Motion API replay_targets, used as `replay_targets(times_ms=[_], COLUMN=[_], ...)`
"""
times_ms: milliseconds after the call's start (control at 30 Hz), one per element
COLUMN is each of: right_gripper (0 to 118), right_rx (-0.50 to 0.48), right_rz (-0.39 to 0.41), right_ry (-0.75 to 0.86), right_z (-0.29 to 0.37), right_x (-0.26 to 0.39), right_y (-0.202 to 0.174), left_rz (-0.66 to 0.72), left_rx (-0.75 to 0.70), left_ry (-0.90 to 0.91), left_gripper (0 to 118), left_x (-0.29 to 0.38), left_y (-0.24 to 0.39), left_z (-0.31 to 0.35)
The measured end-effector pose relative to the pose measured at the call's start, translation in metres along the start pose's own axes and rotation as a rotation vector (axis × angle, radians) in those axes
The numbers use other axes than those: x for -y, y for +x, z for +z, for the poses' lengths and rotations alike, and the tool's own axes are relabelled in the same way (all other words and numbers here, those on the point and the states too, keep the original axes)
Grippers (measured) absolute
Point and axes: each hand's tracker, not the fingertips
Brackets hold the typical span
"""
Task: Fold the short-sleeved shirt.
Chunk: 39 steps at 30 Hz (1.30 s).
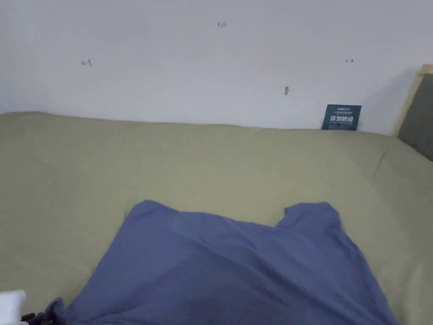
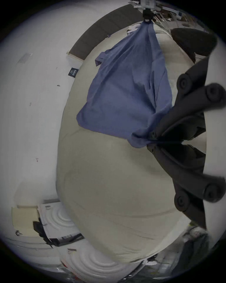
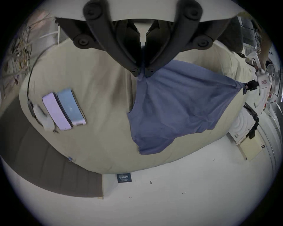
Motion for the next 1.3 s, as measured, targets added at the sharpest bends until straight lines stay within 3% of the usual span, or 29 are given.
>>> replay_targets(times_ms=[300,333,367,400,433,467,500,533,567,600,667,700,733,767,800,833,967,1067,1300], right_gripper=[3,4,5,15,55,96,118,109,107,108,107,100,72,40,9,2,0,0,0], right_rx=[0.022,0.027,0.035,0.046,0.051,0.077,0.116,0.103,0.129,0.097,0.115,0.129,0.137,0.123,0.117,0.121,0.082,0.107,0.077], right_rz=[-0.043,-0.033,-0.028,-0.026,-0.032,-0.038,-0.033,-0.037,-0.045,-0.030,0.011,0.032,0.057,0.073,0.090,0.108,0.175,0.247,0.244], right_ry=[-0.029,-0.031,-0.029,-0.023,-0.021,-0.016,-0.012,-0.021,0.126,0.039,0.073,0.108,0.128,0.156,0.185,0.204,0.223,0.243,0.234], right_z=[-0.021,-0.023,-0.024,-0.024,-0.024,-0.023,-0.023,-0.021,-0.028,-0.032,-0.031,-0.032,-0.034,-0.035,-0.024,-0.025,-0.021,-0.019,-0.031], right_x=[0.011,0.011,0.011,0.013,0.013,0.014,0.014,0.015,0.005,0.004,0.004,0.003,0.001,0.000,0.007,0.009,0.020,0.027,0.022], right_y=[0.004,0.003,0.001,0.002,0.001,-0.001,-0.003,-0.004,-0.012,-0.021,-0.023,-0.033,-0.046,-0.058,-0.055,-0.063,-0.093,-0.111,-0.118], left_rz=[0.068,0.062,0.055,0.048,0.042,0.034,0.023,0.014,0.011,0.014,0.037,0.053,0.060,0.063,0.049,0.024,-0.049,-0.056,-0.075], left_rx=[0.015,0.012,0.011,0.006,0.007,-0.005,-0.017,-0.043,-0.056,-0.059,-0.037,-0.013,-0.004,0.008,0.017,0.033,0.073,0.073,0.088], left_ry=[-0.026,-0.022,-0.023,-0.026,-0.027,-0.029,-0.012,0.019,0.023,0.039,0.052,0.053,0.058,0.070,0.070,0.074,0.036,0.043,0.031], left_gripper=[4,12,29,55,93,107,107,107,107,107,105,103,91,65,26,0,0,0,0], left_x=[0.041,0.042,0.041,0.040,0.038,0.037,0.036,0.033,0.031,0.031,0.024,0.021,0.019,0.017,0.015,0.014,0.006,-0.003,-0.049], left_y=[-0.004,-0.002,-0.002,-0.002,-0.002,-0.002,-0.001,0.001,0.003,0.005,0.012,0.016,0.021,0.027,0.035,0.044,0.072,0.087,0.105], left_z=[0.013,0.013,0.013,0.013,0.013,0.015,0.020,0.028,0.033,0.037,0.048,0.052,0.056,0.059,0.061,0.060,0.038,0.024,-0.021])
